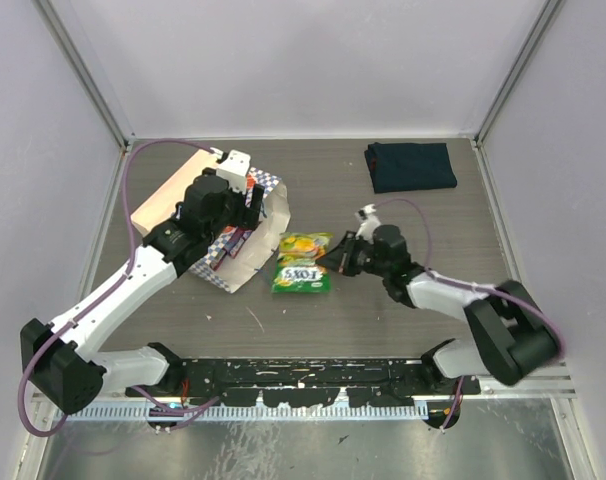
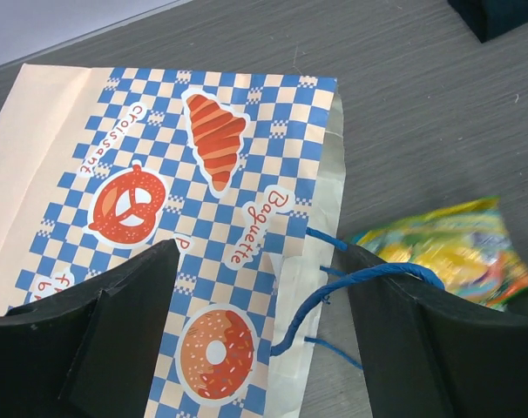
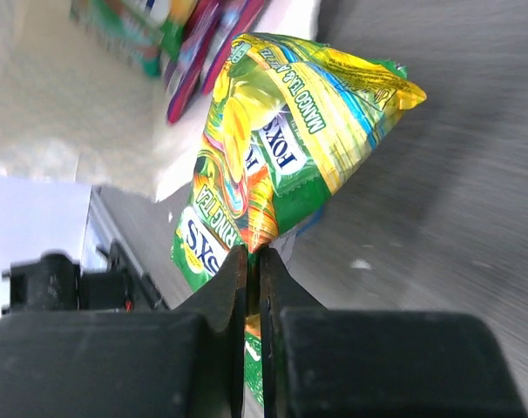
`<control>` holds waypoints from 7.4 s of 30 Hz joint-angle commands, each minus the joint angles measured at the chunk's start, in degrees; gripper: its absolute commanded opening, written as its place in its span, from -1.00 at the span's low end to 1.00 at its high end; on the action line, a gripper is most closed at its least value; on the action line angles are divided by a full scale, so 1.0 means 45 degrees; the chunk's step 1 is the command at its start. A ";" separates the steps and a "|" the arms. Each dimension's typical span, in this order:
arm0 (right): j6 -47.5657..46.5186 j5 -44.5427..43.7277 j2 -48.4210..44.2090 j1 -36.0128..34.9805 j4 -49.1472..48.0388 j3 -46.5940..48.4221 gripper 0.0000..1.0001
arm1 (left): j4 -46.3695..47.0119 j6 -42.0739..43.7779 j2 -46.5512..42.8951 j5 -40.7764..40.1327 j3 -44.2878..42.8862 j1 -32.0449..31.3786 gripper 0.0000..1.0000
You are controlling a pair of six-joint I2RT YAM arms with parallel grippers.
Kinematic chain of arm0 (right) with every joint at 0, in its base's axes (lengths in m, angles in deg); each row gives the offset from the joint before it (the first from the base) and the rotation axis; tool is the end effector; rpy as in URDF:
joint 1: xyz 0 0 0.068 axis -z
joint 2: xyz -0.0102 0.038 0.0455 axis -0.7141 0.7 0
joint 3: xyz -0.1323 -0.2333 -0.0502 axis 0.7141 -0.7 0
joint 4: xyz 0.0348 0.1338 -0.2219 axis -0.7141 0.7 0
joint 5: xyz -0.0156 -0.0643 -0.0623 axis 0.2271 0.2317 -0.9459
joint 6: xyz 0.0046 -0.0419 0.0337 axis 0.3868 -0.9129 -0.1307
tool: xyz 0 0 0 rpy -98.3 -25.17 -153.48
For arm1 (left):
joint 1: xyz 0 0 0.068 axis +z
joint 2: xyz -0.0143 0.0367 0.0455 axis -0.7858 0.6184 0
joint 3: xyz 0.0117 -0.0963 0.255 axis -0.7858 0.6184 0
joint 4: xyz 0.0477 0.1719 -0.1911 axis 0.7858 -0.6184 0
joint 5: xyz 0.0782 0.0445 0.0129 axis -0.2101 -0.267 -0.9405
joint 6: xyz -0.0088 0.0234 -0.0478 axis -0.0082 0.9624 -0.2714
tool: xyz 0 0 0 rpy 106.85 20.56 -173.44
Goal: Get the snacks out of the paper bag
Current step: Take out the snack from the paper bag, then place the snack at the center of the board, then move the snack to the center of the board.
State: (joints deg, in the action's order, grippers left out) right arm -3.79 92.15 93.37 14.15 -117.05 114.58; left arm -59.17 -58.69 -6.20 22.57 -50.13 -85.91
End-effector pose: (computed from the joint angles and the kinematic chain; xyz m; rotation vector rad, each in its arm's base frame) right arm 0.2265 0.1566 0.1706 -0.1022 2.1613 1.2537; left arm 0.2324 -0.1467 0.3487 0.3758 1.9214 -0.1719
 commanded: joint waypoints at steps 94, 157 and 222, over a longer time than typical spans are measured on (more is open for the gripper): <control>-0.8908 -0.4542 0.3783 0.1442 1.1896 0.9511 -0.14 | -0.0218 0.0564 0.0030 0.0140 -0.0218 -0.0040 0.64; -0.4847 -0.9822 0.6174 0.2550 1.2426 0.9134 0.59 | -0.0334 0.0545 0.0514 0.0175 -0.0409 -0.0043 0.64; -0.5842 -1.6432 0.7165 0.3275 1.4190 0.9289 -0.74 | -0.0214 0.0524 0.0600 0.0465 -0.0127 -0.0041 0.65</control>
State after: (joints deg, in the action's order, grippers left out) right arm -33.87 16.22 127.18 26.06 -52.15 157.86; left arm -62.75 -56.72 -3.58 23.77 -50.37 -85.95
